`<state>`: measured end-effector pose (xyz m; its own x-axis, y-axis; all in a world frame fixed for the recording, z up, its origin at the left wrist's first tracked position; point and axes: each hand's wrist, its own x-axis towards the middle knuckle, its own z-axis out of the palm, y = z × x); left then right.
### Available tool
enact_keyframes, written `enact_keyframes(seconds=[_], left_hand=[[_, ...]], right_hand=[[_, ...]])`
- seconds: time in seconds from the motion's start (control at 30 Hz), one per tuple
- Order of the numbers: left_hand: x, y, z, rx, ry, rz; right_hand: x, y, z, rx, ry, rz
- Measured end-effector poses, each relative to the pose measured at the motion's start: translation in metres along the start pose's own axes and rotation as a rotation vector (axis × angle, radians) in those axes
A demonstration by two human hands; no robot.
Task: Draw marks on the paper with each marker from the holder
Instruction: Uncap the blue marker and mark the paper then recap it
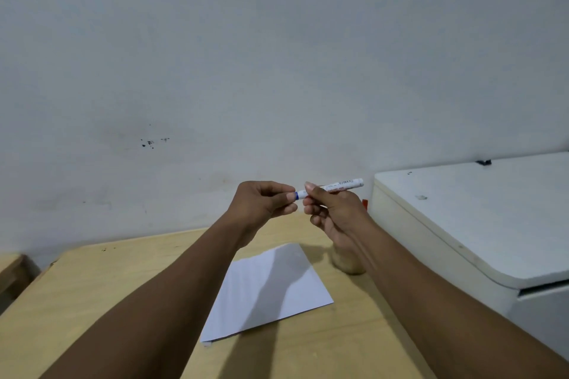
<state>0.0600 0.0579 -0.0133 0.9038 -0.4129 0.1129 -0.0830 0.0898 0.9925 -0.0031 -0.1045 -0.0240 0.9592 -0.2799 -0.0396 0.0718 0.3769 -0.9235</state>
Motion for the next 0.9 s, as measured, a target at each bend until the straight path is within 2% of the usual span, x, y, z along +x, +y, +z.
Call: enact_keyframes(seconds=[0.07, 0.17, 0.27, 0.4, 0.5, 0.63, 0.8, 0.9], left_hand=[[0.002, 0.001, 0.005, 0.031, -0.001, 0.011], [0.004, 0.003, 0.01, 0.057, 0.001, 0.019], [0.011, 0.007, 0.014, 0.145, 0.034, 0.052], [0.027, 0.013, 0.022, 0.294, 0.045, 0.124], [0.033, 0.014, 0.036, 0.448, 0.051, 0.182], [0.036, 0.008, 0.057, 0.656, -0.011, 0.243], [0.04, -0.002, 0.077, 0.71, -0.038, 0.282], [0.044, -0.002, 0.081, 0.821, -0.092, 0.295]], right_hand=[[0.0, -0.004, -0.004, -0.03, 0.004, 0.022], [-0.002, -0.018, -0.016, -0.235, 0.02, 0.104], [-0.002, -0.035, -0.04, -0.403, 0.113, 0.183], [-0.005, -0.053, -0.079, -0.454, 0.267, 0.133], [-0.009, -0.058, -0.096, -0.49, 0.322, 0.094], [-0.011, -0.053, -0.106, -0.517, 0.333, 0.101], [-0.008, -0.041, -0.106, -0.565, 0.302, 0.111], [-0.004, -0.036, -0.103, -0.606, 0.28, 0.087]])
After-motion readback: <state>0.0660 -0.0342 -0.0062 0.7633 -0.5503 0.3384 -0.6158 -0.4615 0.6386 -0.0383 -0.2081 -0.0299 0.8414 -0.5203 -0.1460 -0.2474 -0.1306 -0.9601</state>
